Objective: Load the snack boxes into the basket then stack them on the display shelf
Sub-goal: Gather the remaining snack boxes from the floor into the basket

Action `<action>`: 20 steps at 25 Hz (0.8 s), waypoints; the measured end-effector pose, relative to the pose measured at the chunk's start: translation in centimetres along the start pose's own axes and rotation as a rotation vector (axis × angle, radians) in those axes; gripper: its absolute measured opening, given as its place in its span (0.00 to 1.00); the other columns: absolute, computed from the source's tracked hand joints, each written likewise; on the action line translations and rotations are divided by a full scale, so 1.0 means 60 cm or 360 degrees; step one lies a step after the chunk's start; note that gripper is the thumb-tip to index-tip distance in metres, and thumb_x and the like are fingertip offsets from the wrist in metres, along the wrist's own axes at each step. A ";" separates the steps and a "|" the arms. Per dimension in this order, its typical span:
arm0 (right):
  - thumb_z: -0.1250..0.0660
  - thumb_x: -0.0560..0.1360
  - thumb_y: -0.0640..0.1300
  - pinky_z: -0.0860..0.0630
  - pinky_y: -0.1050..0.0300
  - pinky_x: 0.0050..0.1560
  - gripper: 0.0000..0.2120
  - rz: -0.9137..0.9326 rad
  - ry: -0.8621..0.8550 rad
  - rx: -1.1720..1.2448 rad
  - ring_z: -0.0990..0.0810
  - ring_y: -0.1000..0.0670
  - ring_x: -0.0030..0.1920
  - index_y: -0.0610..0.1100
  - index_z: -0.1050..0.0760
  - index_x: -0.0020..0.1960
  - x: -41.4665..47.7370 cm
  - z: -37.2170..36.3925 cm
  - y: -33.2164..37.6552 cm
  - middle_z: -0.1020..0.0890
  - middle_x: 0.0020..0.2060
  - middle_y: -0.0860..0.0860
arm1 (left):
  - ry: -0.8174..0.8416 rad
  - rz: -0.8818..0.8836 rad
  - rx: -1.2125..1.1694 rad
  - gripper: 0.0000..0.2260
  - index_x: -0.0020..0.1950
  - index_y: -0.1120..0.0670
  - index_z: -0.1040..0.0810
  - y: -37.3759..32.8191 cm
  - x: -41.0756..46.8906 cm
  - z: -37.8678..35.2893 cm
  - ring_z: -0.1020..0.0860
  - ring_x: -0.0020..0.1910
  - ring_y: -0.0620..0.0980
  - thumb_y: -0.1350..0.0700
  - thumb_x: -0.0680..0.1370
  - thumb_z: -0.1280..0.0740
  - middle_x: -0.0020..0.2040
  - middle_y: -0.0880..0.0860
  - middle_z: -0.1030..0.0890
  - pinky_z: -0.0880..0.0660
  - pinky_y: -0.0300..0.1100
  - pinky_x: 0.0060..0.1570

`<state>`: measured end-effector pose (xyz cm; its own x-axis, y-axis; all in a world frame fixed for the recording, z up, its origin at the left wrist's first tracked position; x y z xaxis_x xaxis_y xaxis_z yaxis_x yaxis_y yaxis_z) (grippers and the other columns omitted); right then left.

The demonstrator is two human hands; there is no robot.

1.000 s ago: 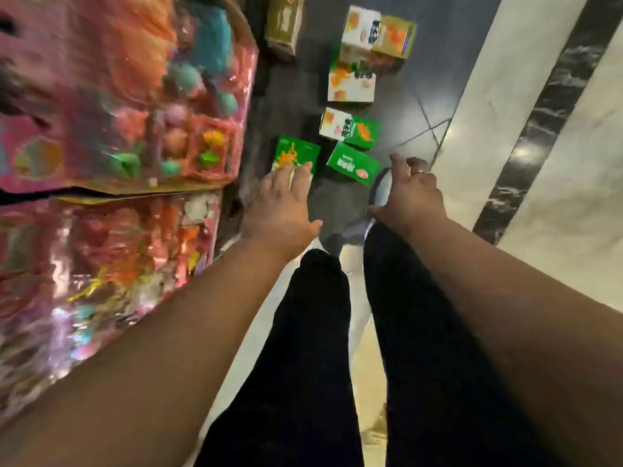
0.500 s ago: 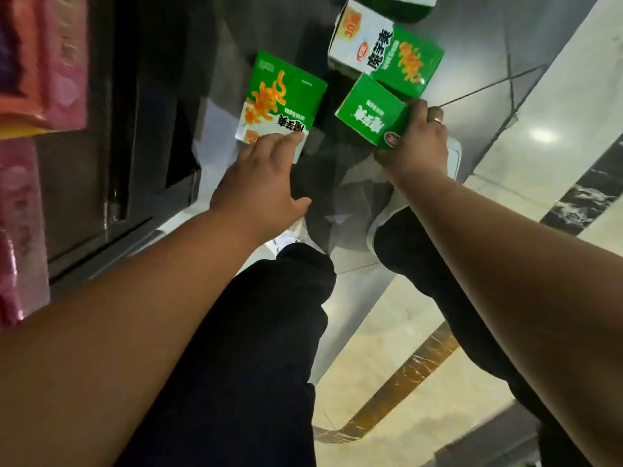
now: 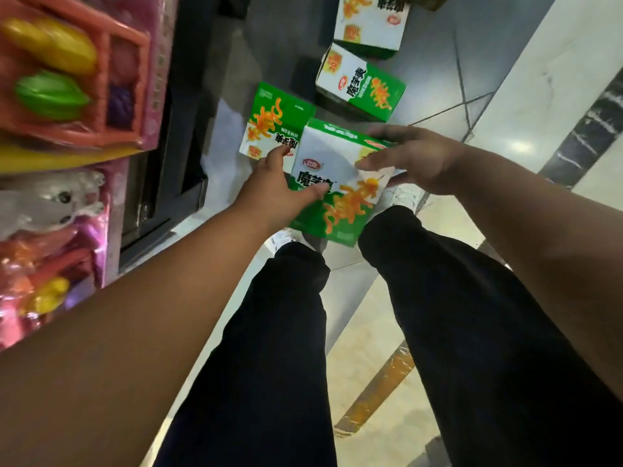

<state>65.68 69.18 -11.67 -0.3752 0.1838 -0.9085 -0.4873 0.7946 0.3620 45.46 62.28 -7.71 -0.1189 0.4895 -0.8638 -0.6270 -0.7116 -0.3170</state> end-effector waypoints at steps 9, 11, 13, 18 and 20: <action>0.30 0.70 0.58 0.24 0.52 0.51 0.30 0.0061 -0.0406 0.0370 0.19 0.45 0.55 0.44 0.28 0.67 0.041 0.019 0.011 0.20 0.61 0.42 | 0.0068 0.0254 -0.1152 0.31 0.62 0.51 0.24 0.041 0.012 0.018 0.16 0.51 0.49 0.43 0.61 0.25 0.57 0.51 0.17 0.20 0.47 0.54; 0.29 0.73 0.56 0.23 0.50 0.55 0.28 0.0222 -0.1176 -0.0199 0.22 0.46 0.57 0.44 0.29 0.67 0.070 0.066 0.019 0.23 0.62 0.43 | -0.0127 0.0300 -0.1248 0.23 0.58 0.50 0.22 0.067 0.039 0.030 0.16 0.50 0.48 0.45 0.65 0.24 0.55 0.50 0.16 0.20 0.48 0.54; 0.28 0.71 0.57 0.30 0.46 0.66 0.35 0.0215 -0.1378 -0.1032 0.31 0.43 0.67 0.48 0.37 0.73 0.111 0.074 0.033 0.31 0.68 0.44 | -0.0220 0.0327 -0.1302 0.15 0.53 0.48 0.21 0.087 0.064 0.036 0.16 0.49 0.48 0.47 0.69 0.25 0.52 0.49 0.16 0.20 0.50 0.55; 0.26 0.70 0.54 0.37 0.39 0.69 0.46 0.0158 -0.1069 -0.1663 0.36 0.37 0.70 0.49 0.50 0.77 0.222 0.059 0.047 0.35 0.71 0.40 | -0.0300 0.0378 -0.1368 0.22 0.53 0.46 0.20 0.107 0.100 0.035 0.15 0.49 0.49 0.42 0.62 0.20 0.51 0.47 0.15 0.20 0.54 0.55; 0.26 0.70 0.54 0.31 0.40 0.63 0.43 0.0153 -0.1104 -0.1525 0.31 0.37 0.66 0.47 0.45 0.76 0.231 0.065 0.048 0.30 0.67 0.40 | -0.0314 0.0396 -0.1409 0.21 0.53 0.46 0.20 0.112 0.103 0.034 0.15 0.49 0.50 0.43 0.63 0.22 0.51 0.48 0.14 0.20 0.54 0.55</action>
<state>62.12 76.26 -24.03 -0.0786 0.7280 -0.6811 -0.9828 0.0579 0.1754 38.95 61.56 -14.37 -0.3497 0.2905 -0.8907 0.2378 -0.8921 -0.3843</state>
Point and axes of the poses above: each hand's wrist, its own x-axis towards the middle knuckle, its own z-axis out of the back of the hand, y = z × x, the point moved 5 cm from there along x, towards the middle knuckle
